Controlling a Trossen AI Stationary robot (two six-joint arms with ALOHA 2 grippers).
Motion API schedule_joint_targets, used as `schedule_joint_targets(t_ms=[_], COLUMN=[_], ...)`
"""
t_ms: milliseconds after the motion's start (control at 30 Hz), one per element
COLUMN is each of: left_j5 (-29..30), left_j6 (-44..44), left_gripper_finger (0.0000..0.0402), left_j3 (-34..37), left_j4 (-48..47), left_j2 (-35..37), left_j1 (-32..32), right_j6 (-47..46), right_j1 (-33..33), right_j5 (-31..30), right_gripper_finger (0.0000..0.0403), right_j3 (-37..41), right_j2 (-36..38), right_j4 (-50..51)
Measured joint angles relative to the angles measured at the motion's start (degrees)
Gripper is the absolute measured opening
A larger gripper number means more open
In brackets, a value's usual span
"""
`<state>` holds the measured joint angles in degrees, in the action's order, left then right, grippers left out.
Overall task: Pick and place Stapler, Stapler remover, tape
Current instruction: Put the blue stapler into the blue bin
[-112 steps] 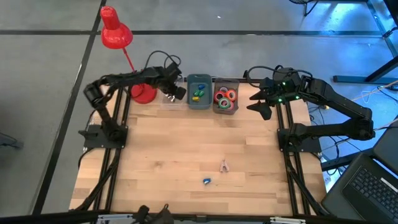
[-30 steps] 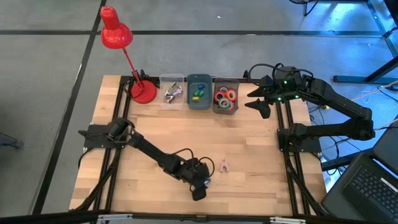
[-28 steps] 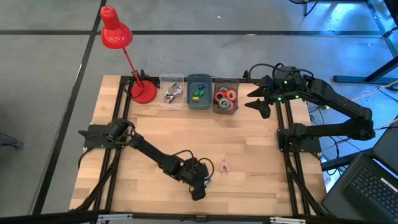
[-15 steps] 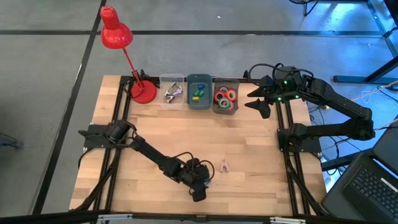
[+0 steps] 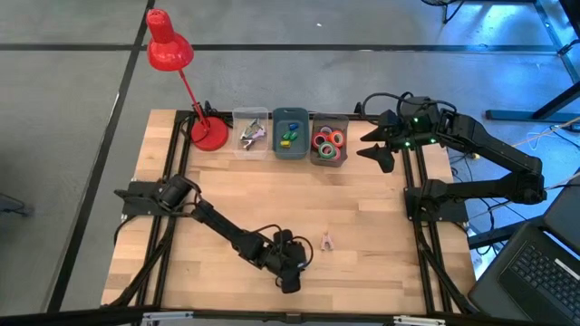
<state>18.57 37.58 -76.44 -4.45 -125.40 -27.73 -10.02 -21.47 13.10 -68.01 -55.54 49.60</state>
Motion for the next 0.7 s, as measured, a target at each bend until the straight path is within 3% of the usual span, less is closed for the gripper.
schedule_joint_targets(t_ms=[233,467,700], left_j5=[2.0,-2.8,-1.8], left_j6=[0.5,-1.0,-4.7], left_gripper_finger=[0.0052,0.0052,0.0052], left_j3=[0.2,0.5,0.5], left_j4=[0.9,-0.4,-13.0], left_j2=[-0.2,3.2,14.5], left_j1=[-0.1,1.8,8.9], right_j6=[0.0,-0.1,-0.3], right_j1=[0.0,0.0,0.0], right_j5=[0.0,0.0,0.0], right_gripper_finger=[0.0273,0.0273,0.0273], right_j3=[0.0,0.0,0.0], right_j2=[0.0,0.0,0.0], right_j4=[0.0,0.0,-0.1])
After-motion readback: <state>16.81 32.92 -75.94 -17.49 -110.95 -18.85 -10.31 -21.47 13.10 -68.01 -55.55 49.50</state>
